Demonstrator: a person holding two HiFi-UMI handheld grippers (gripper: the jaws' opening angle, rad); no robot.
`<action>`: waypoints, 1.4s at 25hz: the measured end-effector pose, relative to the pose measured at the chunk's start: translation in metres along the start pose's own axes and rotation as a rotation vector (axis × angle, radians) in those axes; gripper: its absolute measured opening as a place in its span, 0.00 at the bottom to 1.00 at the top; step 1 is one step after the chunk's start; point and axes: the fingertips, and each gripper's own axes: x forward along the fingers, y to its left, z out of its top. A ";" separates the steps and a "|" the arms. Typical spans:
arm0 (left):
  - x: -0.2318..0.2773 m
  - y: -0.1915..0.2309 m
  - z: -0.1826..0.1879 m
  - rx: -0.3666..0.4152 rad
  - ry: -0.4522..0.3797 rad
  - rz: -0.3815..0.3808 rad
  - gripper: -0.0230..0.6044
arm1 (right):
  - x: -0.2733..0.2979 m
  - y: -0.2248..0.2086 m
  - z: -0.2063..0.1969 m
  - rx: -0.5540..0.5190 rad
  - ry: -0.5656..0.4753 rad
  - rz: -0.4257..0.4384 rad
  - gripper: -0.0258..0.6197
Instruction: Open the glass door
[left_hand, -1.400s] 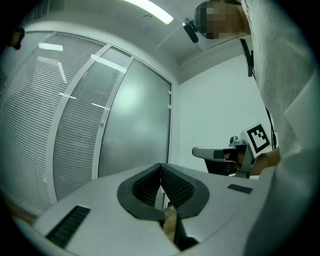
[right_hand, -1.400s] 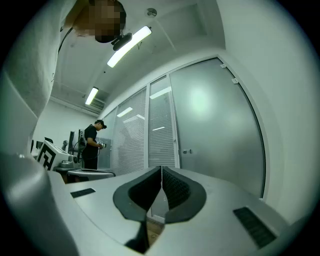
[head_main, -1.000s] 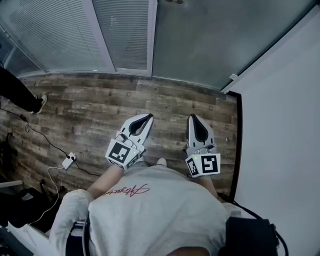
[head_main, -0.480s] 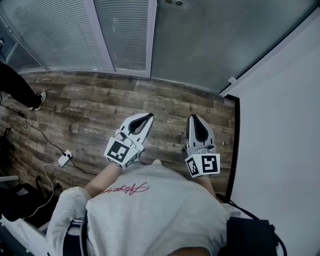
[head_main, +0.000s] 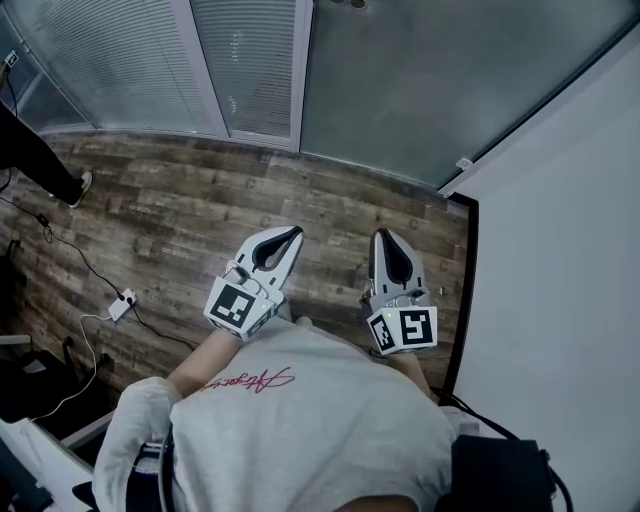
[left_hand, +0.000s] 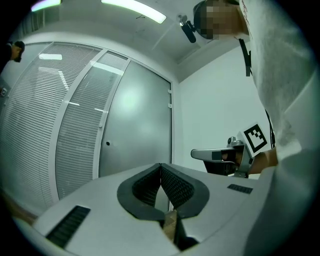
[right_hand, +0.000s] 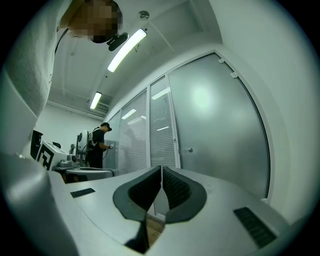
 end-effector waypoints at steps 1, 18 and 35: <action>0.001 0.002 0.002 0.002 -0.002 0.007 0.06 | 0.000 -0.001 -0.002 0.002 0.005 0.004 0.08; 0.094 0.089 0.009 0.023 -0.037 -0.023 0.06 | 0.113 -0.044 -0.010 -0.034 0.004 0.002 0.08; 0.253 0.267 0.013 -0.007 0.019 -0.139 0.06 | 0.360 -0.125 0.005 -0.026 -0.023 -0.077 0.08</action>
